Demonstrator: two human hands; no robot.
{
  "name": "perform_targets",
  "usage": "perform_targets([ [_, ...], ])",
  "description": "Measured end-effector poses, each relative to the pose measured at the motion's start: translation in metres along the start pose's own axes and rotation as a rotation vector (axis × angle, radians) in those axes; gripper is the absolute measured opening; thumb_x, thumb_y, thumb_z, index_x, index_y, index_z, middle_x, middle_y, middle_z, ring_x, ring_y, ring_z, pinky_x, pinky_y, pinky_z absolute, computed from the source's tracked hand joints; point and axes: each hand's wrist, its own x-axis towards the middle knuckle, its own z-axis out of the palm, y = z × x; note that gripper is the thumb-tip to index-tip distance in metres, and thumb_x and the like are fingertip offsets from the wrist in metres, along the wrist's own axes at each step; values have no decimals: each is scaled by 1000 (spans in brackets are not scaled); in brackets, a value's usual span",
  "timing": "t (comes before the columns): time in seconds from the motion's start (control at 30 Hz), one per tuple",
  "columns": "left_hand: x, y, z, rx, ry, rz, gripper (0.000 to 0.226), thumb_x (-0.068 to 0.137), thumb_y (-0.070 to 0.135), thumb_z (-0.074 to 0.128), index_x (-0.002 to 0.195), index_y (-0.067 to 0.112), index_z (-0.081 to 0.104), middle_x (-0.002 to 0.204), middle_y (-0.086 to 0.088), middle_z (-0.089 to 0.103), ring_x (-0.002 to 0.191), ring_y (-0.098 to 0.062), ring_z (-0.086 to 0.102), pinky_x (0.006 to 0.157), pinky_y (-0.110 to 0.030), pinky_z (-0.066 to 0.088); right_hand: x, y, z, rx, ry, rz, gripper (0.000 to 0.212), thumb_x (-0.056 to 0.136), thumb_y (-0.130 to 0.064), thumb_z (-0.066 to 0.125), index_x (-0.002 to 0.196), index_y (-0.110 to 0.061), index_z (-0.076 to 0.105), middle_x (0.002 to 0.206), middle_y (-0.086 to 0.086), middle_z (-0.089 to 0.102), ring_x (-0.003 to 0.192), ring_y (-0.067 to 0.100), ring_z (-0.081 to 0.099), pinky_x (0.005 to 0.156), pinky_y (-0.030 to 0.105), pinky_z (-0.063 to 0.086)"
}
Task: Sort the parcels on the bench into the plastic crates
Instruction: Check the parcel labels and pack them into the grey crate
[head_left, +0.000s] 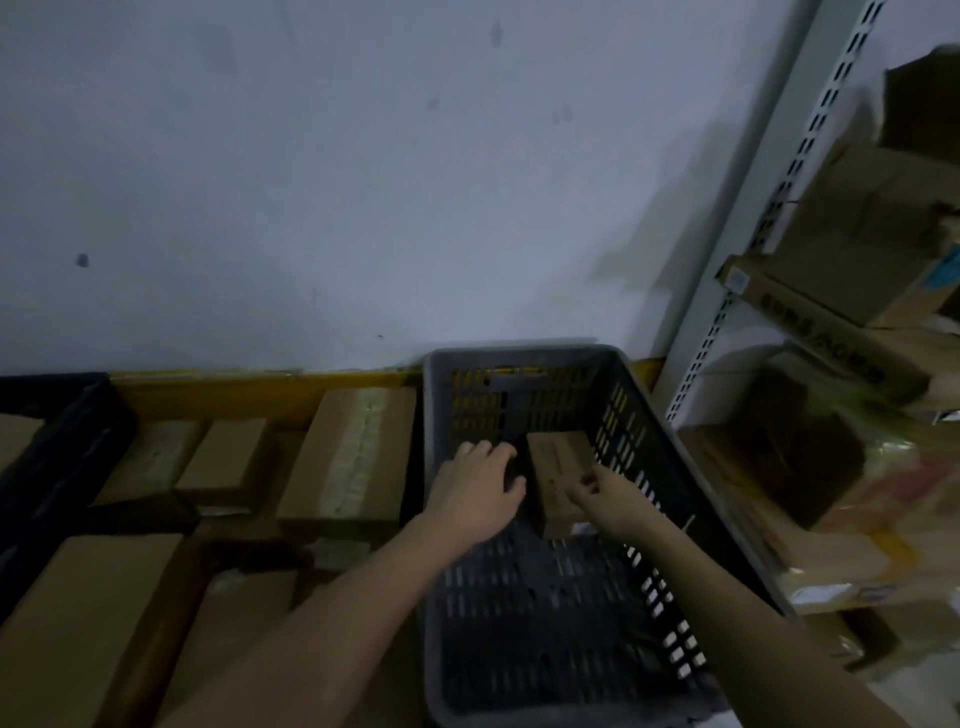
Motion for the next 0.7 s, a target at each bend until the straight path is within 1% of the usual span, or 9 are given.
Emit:
perform_targets([
  [0.13, 35, -4, 34, -1, -151, -75, 48, 102, 43, 40, 145, 21, 40, 141, -5, 48, 129, -25, 40, 96, -39, 41, 33, 24, 0, 67, -21, 93, 51, 101, -38, 48, 140, -5, 44, 132, 15, 57, 105, 26, 58, 81, 28, 42],
  [0.23, 57, -7, 55, -98, -245, -204, 49, 101, 39, 42, 146, 19, 39, 144, -8, 47, 129, -27, 42, 101, -36, 41, 56, 46, 7, 148, -64, 153, 42, 96, -31, 57, 126, -3, 49, 124, 14, 59, 101, 25, 61, 80, 29, 49],
  [0.33, 77, 2, 74, -347, -302, -359, 50, 102, 34, 44, 149, 17, 37, 148, -8, 45, 129, -24, 46, 101, -27, 39, 87, 72, 24, 265, -35, 181, 47, 89, -33, 58, 126, -3, 53, 122, 14, 63, 113, 31, 60, 98, 39, 48],
  [0.4, 91, 13, 89, -539, -345, -459, 51, 104, 31, 45, 151, 14, 34, 149, -7, 44, 128, -20, 46, 96, -23, 37, 128, 109, 58, 320, -59, 175, 37, 90, -33, 60, 118, -9, 57, 114, 6, 64, 116, 27, 61, 99, 39, 48],
  [0.47, 100, 21, 106, -676, -397, -520, 51, 103, 35, 46, 150, 16, 37, 146, -5, 46, 118, -15, 47, 92, -21, 37, 130, 109, 64, 360, -81, 148, 44, 84, -36, 59, 121, -12, 62, 121, 6, 67, 116, 30, 63, 98, 46, 52],
  [0.5, 103, 22, 117, -736, -412, -543, 53, 101, 39, 49, 149, 19, 39, 146, -3, 47, 115, -14, 48, 97, -24, 40, 133, 110, 67, 395, -72, 146, 45, 83, -34, 56, 122, -11, 63, 124, 6, 66, 115, 31, 64, 99, 47, 52],
  [0.57, 106, 23, 134, -818, -416, -599, 57, 95, 45, 53, 147, 24, 43, 146, -1, 50, 119, -15, 52, 107, -33, 42, 121, 96, 58, 448, -29, 177, 38, 90, -20, 55, 125, -5, 62, 125, 3, 62, 119, 28, 60, 105, 40, 47],
  [0.6, 107, 22, 142, -840, -399, -629, 54, 95, 44, 54, 145, 25, 47, 143, -1, 54, 119, -17, 54, 108, -36, 43, 115, 88, 51, 462, -19, 203, 37, 93, -13, 54, 128, -4, 61, 128, 8, 63, 121, 29, 58, 106, 37, 45],
  [0.7, 107, 18, 149, -905, -292, -740, 43, 96, 34, 56, 137, 20, 52, 130, -4, 61, 111, -20, 59, 98, -35, 50, 115, 88, 51, 540, -29, 275, 36, 93, -11, 56, 128, -4, 60, 129, 15, 63, 119, 31, 59, 100, 35, 48],
])
